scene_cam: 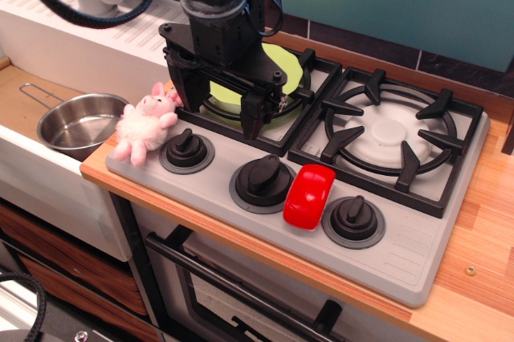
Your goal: End effector reaching salmon
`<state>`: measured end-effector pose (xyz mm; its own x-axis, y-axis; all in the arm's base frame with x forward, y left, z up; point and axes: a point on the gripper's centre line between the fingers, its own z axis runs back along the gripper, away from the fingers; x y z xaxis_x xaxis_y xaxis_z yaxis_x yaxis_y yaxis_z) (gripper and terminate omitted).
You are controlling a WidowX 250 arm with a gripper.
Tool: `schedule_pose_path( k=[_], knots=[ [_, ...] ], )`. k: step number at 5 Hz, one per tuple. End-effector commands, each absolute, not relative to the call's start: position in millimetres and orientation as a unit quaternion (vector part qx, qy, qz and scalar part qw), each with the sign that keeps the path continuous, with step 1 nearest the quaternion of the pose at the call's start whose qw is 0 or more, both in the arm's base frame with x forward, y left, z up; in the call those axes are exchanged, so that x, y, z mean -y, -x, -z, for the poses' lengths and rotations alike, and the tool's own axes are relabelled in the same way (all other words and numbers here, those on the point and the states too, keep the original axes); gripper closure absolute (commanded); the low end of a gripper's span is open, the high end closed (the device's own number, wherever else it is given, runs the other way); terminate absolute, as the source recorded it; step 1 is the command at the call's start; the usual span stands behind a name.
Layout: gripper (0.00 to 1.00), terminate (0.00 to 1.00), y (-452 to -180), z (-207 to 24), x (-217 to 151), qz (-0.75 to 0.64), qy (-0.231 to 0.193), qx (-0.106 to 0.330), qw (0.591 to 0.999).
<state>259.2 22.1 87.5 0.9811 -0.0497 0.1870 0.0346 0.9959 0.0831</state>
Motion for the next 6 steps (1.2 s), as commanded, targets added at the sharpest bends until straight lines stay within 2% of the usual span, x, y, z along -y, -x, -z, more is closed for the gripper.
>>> schedule_pose_path(
  k=[1,3,6],
  knots=[
    [0.0,0.0,-259,-88,-22,0.021,-0.04,0.095,0.994],
    [0.0,0.0,-263,-88,-26,0.029,-0.043,0.094,0.994],
    [0.0,0.0,-257,-100,19,-0.022,-0.051,0.082,0.995]
  ],
)
